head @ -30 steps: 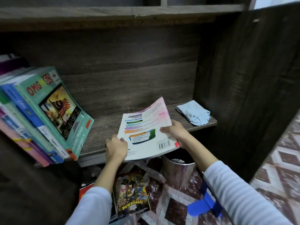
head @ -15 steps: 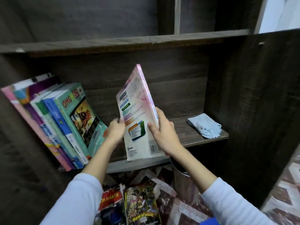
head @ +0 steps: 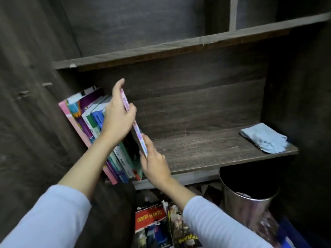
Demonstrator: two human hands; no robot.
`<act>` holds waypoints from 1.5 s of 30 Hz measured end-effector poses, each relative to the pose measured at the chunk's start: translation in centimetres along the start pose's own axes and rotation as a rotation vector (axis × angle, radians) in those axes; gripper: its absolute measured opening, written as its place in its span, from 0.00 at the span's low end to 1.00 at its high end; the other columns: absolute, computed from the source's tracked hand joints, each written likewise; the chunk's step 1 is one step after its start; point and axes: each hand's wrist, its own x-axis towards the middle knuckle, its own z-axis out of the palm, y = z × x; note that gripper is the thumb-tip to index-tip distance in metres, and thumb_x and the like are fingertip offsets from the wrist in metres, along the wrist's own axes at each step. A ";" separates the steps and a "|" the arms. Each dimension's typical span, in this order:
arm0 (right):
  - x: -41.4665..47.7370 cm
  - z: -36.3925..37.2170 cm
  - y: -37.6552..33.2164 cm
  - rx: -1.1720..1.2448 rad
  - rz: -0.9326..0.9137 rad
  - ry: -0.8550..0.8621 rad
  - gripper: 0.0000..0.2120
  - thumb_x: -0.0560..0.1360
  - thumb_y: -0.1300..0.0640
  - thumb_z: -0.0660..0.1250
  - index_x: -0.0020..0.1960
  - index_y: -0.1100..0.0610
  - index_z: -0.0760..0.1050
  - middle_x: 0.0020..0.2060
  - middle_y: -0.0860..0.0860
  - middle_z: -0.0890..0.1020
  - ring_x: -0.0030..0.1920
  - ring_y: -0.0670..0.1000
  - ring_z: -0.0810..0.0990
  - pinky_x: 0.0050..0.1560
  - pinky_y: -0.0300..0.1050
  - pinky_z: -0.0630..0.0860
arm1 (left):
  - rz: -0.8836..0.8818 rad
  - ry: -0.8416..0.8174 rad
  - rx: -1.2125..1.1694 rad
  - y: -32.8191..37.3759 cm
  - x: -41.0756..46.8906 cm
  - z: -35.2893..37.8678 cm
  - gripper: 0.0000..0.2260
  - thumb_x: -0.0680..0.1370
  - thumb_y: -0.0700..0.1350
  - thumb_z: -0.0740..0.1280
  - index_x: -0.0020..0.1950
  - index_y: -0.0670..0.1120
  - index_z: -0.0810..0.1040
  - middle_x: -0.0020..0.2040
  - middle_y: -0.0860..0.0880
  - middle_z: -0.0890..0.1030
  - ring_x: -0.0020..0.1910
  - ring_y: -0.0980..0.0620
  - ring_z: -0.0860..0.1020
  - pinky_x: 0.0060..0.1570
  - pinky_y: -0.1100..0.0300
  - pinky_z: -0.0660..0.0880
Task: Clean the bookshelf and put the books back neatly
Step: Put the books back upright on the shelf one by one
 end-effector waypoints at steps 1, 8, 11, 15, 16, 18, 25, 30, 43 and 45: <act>0.3 0.8 0.2 0.020 0.027 -0.062 0.30 0.80 0.56 0.56 0.76 0.44 0.47 0.68 0.58 0.71 0.52 0.68 0.77 0.50 0.58 0.74 | 0.028 -0.012 0.018 -0.9 -0.5 -0.3 0.28 0.77 0.37 0.62 0.75 0.48 0.57 0.64 0.46 0.73 0.55 0.50 0.77 0.54 0.63 0.65; 2.1 3.7 1.7 0.286 0.164 -0.401 0.44 0.75 0.55 0.68 0.75 0.44 0.39 0.76 0.51 0.55 0.73 0.57 0.61 0.71 0.52 0.61 | 0.181 -0.114 0.455 -5.1 -1.9 -0.1 0.26 0.78 0.46 0.64 0.74 0.47 0.59 0.75 0.48 0.62 0.76 0.48 0.52 0.72 0.42 0.45; 2.3 3.4 2.7 0.277 0.185 -0.461 0.54 0.67 0.55 0.76 0.75 0.41 0.38 0.76 0.50 0.54 0.73 0.56 0.59 0.71 0.52 0.60 | 0.200 -0.107 0.647 -5.6 -1.3 -0.4 0.25 0.77 0.49 0.64 0.73 0.46 0.62 0.74 0.47 0.64 0.77 0.47 0.48 0.69 0.39 0.37; 1.9 4.1 4.4 0.228 0.275 -0.545 0.63 0.61 0.58 0.80 0.75 0.43 0.36 0.77 0.53 0.46 0.76 0.56 0.50 0.74 0.58 0.54 | 0.098 -0.106 0.591 -6.3 -1.2 -1.0 0.23 0.78 0.50 0.62 0.71 0.46 0.63 0.76 0.47 0.59 0.77 0.45 0.49 0.71 0.40 0.40; 1.9 4.3 4.8 0.200 0.308 -0.563 0.62 0.61 0.57 0.80 0.76 0.45 0.37 0.76 0.55 0.49 0.76 0.58 0.51 0.73 0.58 0.56 | 0.106 -0.103 0.578 -6.4 -1.4 -1.0 0.23 0.78 0.50 0.63 0.71 0.46 0.63 0.77 0.48 0.58 0.76 0.44 0.50 0.72 0.40 0.41; 2.2 4.6 5.5 0.144 0.310 -0.592 0.60 0.61 0.54 0.81 0.77 0.49 0.41 0.74 0.57 0.57 0.74 0.59 0.57 0.72 0.56 0.59 | 0.136 -0.077 0.568 -6.7 -1.7 -0.8 0.22 0.77 0.47 0.64 0.69 0.45 0.65 0.78 0.47 0.54 0.75 0.44 0.55 0.72 0.41 0.44; 2.6 4.7 6.3 0.187 0.311 -0.535 0.58 0.61 0.51 0.81 0.77 0.49 0.45 0.74 0.54 0.61 0.73 0.57 0.60 0.73 0.52 0.59 | 0.129 0.042 0.591 -7.7 -1.6 -0.5 0.23 0.76 0.48 0.67 0.68 0.40 0.68 0.67 0.40 0.71 0.68 0.43 0.67 0.74 0.47 0.49; 2.8 4.6 6.3 0.076 0.277 -0.544 0.58 0.60 0.46 0.80 0.77 0.48 0.45 0.75 0.53 0.61 0.73 0.57 0.61 0.71 0.55 0.62 | 0.148 0.066 0.613 -8.1 -1.5 -0.2 0.27 0.74 0.51 0.67 0.68 0.40 0.68 0.63 0.40 0.74 0.65 0.42 0.70 0.72 0.49 0.53; 7.0 -1.6 -0.5 0.298 -0.032 -0.295 0.48 0.65 0.37 0.69 0.76 0.48 0.48 0.75 0.52 0.57 0.73 0.52 0.59 0.70 0.59 0.63 | 0.131 0.199 0.785 -9.5 -3.3 -3.6 0.24 0.72 0.45 0.55 0.67 0.41 0.72 0.65 0.44 0.75 0.68 0.44 0.69 0.67 0.43 0.57; 8.3 -2.8 -2.8 0.328 -0.091 -0.231 0.44 0.68 0.41 0.70 0.75 0.44 0.49 0.74 0.52 0.59 0.71 0.52 0.62 0.68 0.58 0.66 | 0.132 0.182 0.815 -9.4 -3.3 -3.5 0.24 0.70 0.44 0.57 0.65 0.42 0.73 0.64 0.44 0.76 0.67 0.44 0.70 0.66 0.43 0.58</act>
